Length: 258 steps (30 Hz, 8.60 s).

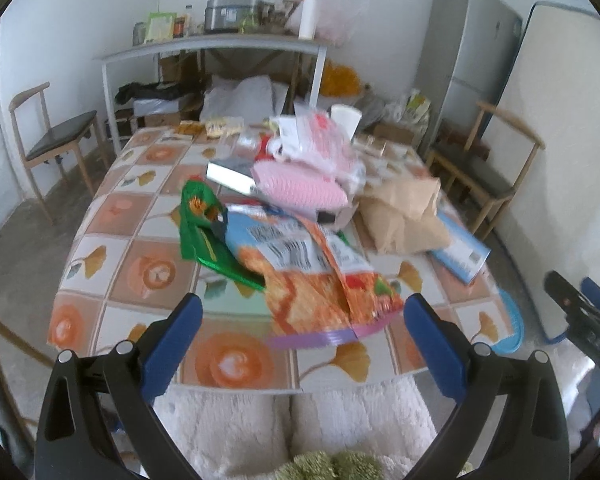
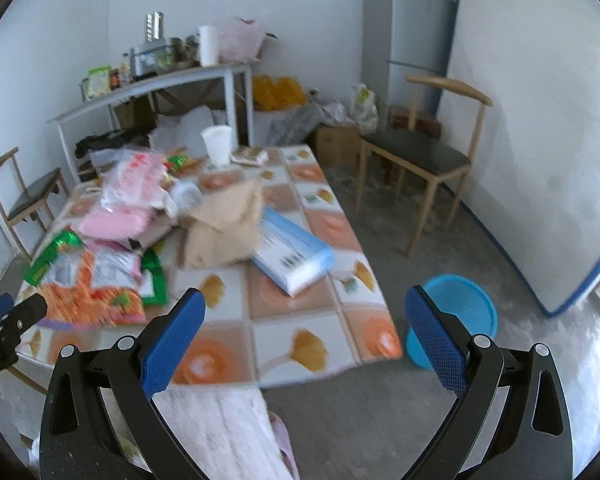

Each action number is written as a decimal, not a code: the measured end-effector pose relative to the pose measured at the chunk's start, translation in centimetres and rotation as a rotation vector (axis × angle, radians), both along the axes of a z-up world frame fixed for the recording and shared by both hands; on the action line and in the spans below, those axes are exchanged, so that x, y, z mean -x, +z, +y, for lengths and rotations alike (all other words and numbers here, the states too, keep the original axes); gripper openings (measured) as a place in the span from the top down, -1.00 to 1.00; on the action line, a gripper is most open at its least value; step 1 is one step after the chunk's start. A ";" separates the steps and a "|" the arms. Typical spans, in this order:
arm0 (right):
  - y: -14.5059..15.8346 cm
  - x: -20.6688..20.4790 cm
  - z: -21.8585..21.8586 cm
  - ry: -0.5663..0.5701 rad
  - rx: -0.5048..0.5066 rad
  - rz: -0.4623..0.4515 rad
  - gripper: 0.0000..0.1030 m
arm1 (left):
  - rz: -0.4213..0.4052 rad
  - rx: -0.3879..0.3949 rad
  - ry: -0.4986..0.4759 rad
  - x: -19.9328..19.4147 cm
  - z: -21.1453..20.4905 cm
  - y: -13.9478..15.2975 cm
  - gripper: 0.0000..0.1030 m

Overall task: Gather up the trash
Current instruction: 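Grasp the clear plastic bag with the left gripper while the right gripper approaches the brown paper bag, then lift the plastic bag with the left gripper while the right gripper grasps the brown paper bag, then carry the plastic bag and paper bag in both grippers to the blue wastebasket, then open both grippers to drop the bags into the blue wastebasket, then move both grippers back toward the table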

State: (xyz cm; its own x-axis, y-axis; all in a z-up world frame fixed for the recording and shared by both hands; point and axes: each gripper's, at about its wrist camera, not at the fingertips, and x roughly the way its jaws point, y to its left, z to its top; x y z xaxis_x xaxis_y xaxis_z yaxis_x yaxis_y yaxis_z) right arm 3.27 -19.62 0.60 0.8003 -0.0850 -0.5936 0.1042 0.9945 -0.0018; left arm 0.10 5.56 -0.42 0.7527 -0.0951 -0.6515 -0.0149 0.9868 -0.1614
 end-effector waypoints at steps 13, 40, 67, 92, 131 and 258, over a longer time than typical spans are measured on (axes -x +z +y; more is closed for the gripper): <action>-0.3 -4.2 4.2 0.232 -0.056 -0.073 -0.85 | -0.230 0.155 -0.082 -0.2 6.6 1.3 -0.92; -0.5 -11.1 3.3 0.244 -0.242 -0.022 -0.76 | 0.282 -0.007 -0.403 -27.6 1.5 0.5 -0.15; 0.0 -10.8 0.9 0.189 -0.242 -0.011 -0.74 | -0.010 0.314 -0.509 -21.6 5.3 4.8 0.85; -2.9 -22.4 -2.2 0.224 -0.470 0.287 -0.47 | -0.128 0.537 -0.354 -16.7 11.0 4.7 0.93; 8.6 -18.6 0.7 0.310 -0.418 0.016 1.00 | -0.335 0.601 -0.265 -12.2 12.4 9.2 0.93; 0.7 -11.9 -11.9 0.286 -0.331 0.124 -0.73 | -0.036 0.054 -0.450 -16.1 -4.7 9.3 -0.80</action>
State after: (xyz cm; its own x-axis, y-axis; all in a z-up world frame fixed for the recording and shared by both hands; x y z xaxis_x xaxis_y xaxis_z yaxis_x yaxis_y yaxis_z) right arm 15.14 -31.50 1.28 0.6850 0.3394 -0.6447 -0.1557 0.9326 0.3255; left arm 16.17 0.90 8.84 0.6505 -0.4511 -0.6110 0.4202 0.8839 -0.2052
